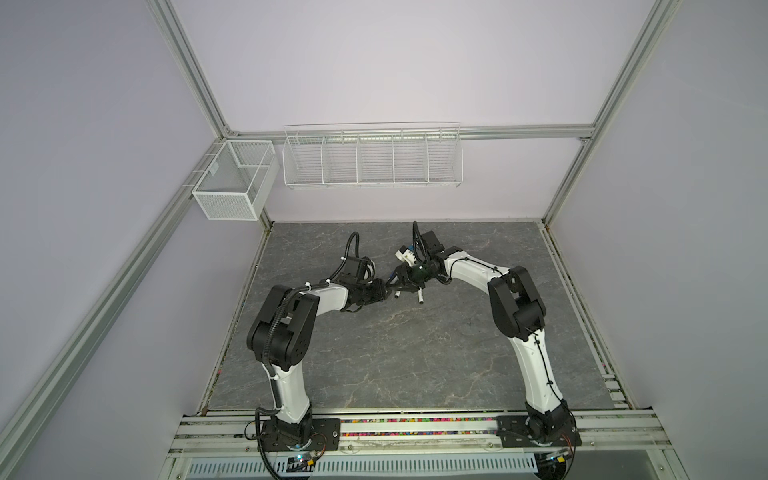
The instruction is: Insert the pens into the pen caps
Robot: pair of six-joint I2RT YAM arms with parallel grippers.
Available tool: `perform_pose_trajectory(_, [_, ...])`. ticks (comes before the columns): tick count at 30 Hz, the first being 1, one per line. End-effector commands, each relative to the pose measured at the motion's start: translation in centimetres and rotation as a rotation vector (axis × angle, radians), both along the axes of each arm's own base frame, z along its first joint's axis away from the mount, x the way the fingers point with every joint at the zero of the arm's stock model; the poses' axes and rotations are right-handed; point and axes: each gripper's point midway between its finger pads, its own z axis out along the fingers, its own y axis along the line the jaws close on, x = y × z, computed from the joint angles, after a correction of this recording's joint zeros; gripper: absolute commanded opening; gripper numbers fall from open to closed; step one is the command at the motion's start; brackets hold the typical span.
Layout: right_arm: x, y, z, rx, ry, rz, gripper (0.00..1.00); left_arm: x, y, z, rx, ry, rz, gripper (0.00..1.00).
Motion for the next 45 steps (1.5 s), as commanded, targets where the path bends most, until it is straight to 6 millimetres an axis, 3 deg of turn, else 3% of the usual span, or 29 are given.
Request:
perform_pose_trajectory(1, [-0.4, 2.3, 1.8, 0.081, -0.021, 0.035, 0.48, -3.3, 0.7, -3.9, 0.058, 0.142, -0.018, 0.46])
perform_pose_trajectory(9, [0.4, 3.2, 0.8, 0.116, 0.022, 0.004, 0.48, -3.2, 0.4, -3.6, 0.031, 0.140, -0.010, 0.46])
perform_pose_trajectory(15, [1.3, 4.2, -1.2, 0.141, 0.081, -0.027, 0.48, -2.8, -0.1, -2.9, -0.001, 0.125, -0.013, 0.46])
perform_pose_trajectory(25, [1.5, 4.1, -3.3, 0.118, 0.114, -0.053, 0.49, -2.5, -0.3, -1.8, -0.011, 0.096, -0.016, 0.47])
perform_pose_trajectory(30, [1.9, 4.5, -1.3, 0.165, 0.063, -0.039, 0.48, -2.6, 0.9, -1.0, 0.027, 0.056, 0.014, 0.47])
perform_pose_trajectory(36, [2.3, 4.4, 4.2, 0.228, -0.090, -0.022, 0.50, -3.2, 2.3, -0.2, 0.062, -0.010, 0.043, 0.47])
perform_pose_trajectory(38, [2.3, 3.2, 5.8, 0.211, -0.157, -0.032, 0.51, -3.1, 2.8, 0.7, 0.065, -0.059, 0.065, 0.47])
perform_pose_trajectory(40, [2.8, 0.9, 6.2, 0.161, -0.214, -0.076, 0.51, -3.0, 3.6, 1.8, 0.078, -0.118, 0.097, 0.47])
perform_pose_trajectory(42, [4.0, -2.9, 6.3, 0.089, -0.273, -0.182, 0.51, -2.6, 4.9, 3.3, 0.107, -0.187, 0.148, 0.47])
perform_pose_trajectory(45, [6.3, -12.3, 5.6, -0.104, -0.379, -0.431, 0.52, -2.0, 8.0, 5.9, 0.197, -0.285, 0.269, 0.48])
